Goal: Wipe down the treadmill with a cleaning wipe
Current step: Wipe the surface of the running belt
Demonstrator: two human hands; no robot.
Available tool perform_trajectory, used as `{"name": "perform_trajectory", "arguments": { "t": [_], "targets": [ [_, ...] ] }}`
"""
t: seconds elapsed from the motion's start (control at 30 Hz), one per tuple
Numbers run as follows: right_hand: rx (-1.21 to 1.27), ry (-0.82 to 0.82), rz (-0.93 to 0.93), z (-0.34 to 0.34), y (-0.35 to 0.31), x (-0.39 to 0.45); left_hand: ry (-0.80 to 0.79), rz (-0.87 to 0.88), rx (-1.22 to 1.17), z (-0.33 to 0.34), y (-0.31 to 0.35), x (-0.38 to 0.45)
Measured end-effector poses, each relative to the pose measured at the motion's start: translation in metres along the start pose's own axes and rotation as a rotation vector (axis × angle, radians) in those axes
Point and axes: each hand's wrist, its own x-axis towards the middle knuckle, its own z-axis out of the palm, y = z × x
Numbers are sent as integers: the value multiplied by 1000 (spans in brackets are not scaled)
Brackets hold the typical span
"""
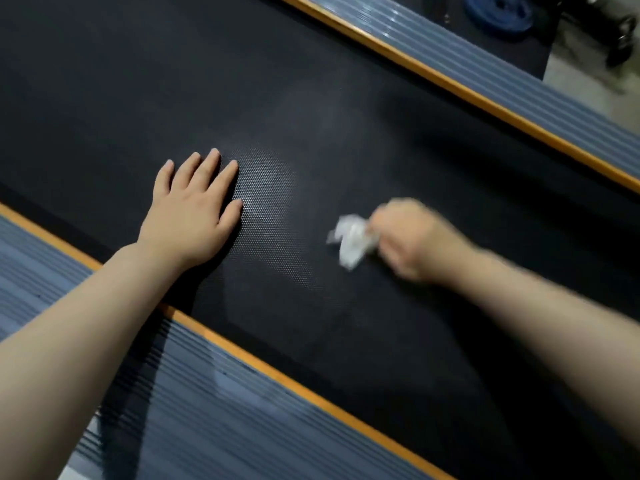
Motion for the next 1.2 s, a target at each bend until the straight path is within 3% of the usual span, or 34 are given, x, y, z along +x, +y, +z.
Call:
{"name": "perform_trajectory", "arguments": {
  "t": [0.07,0.17,0.23,0.3,0.37,0.5,0.67,0.77,0.87,0.97,1.03,1.1,1.13,1.2],
  "targets": [
    [-110,158,442,-12,92,22,-8,27,-31,-6,3,-2],
    [-158,236,1080,-21,183,15,-38,81,-42,-7,13,-2],
    [-126,336,1247,-10,195,20,-55,107,-20,-6,27,1],
    [-93,406,1274,2,187,26,-57,209,5,-5,47,3],
    [-49,419,1170,5,165,22,-56,330,1,-3,67,3],
    [44,296,702,17,60,-35,-94,403,-22,8,90,-4],
    [373,-122,111,9,-88,-121,-66,388,-14,17,92,-9],
    [358,-391,-183,-2,-100,-143,-69,375,-8,14,94,-8],
    [190,-314,-343,0,-66,-119,-64,377,-8,14,95,-9],
    [63,65,-55,5,23,-66,-73,371,-19,15,94,-9],
    [-65,273,418,-2,103,-36,-72,371,-26,15,93,-8],
    [-70,353,1028,-10,159,-25,-69,375,-36,15,92,-8],
    [-18,391,1243,-9,171,-22,-68,372,-37,15,91,-9],
    [26,443,1339,0,175,-13,-65,373,-37,16,90,-8]
  ]
}}
